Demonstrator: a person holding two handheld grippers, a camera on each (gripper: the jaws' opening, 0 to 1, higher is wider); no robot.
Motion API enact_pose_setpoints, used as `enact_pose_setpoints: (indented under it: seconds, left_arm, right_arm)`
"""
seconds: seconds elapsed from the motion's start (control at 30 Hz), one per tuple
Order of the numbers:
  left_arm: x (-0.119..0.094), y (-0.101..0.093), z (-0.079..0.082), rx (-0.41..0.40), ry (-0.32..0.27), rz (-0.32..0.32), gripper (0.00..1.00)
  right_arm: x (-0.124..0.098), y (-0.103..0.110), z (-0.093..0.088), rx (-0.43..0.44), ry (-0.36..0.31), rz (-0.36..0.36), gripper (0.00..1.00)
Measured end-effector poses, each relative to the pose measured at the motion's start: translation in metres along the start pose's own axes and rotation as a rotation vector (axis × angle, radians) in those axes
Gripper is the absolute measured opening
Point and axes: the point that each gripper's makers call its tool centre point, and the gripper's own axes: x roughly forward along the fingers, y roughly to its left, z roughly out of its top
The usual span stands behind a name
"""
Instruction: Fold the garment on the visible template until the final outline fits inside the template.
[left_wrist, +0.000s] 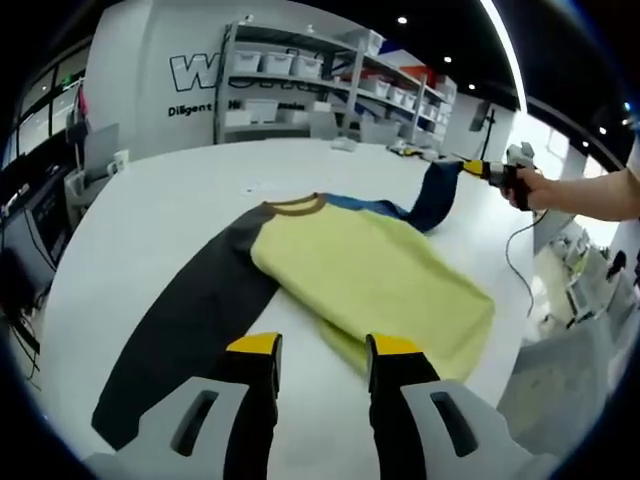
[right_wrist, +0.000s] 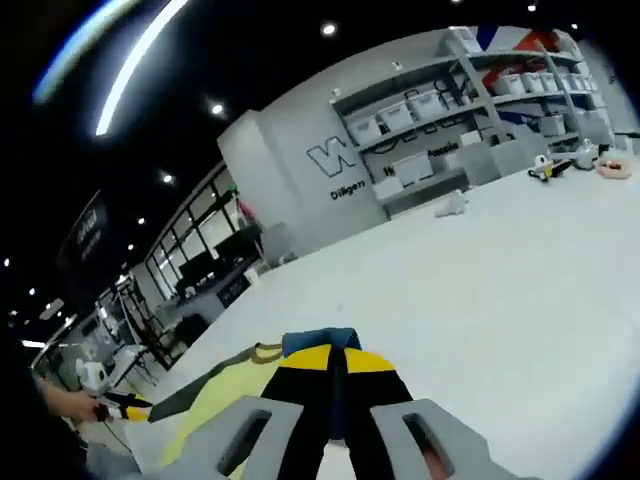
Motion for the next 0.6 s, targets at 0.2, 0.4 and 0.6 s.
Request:
enact_pose_setpoints:
  seconds: [0.2, 0.4, 0.6]
  left_arm:
    - [0.0, -0.001, 0.0, 0.0, 0.0, -0.002, 0.33]
    - [0.0, -0.001, -0.001, 0.001, 0.002, -0.005, 0.33]
    - [-0.001, 0.0, 0.0, 0.002, 0.003, -0.006, 0.33]
  right_arm:
    - [-0.009, -0.038, -0.007, 0.085, -0.048, -0.156, 0.0]
    - [-0.019, -0.064, -0.025, 0.13, -0.044, -0.268, 0.0]
    - [-0.028, -0.082, -0.043, 0.242, -0.066, -0.349, 0.0]
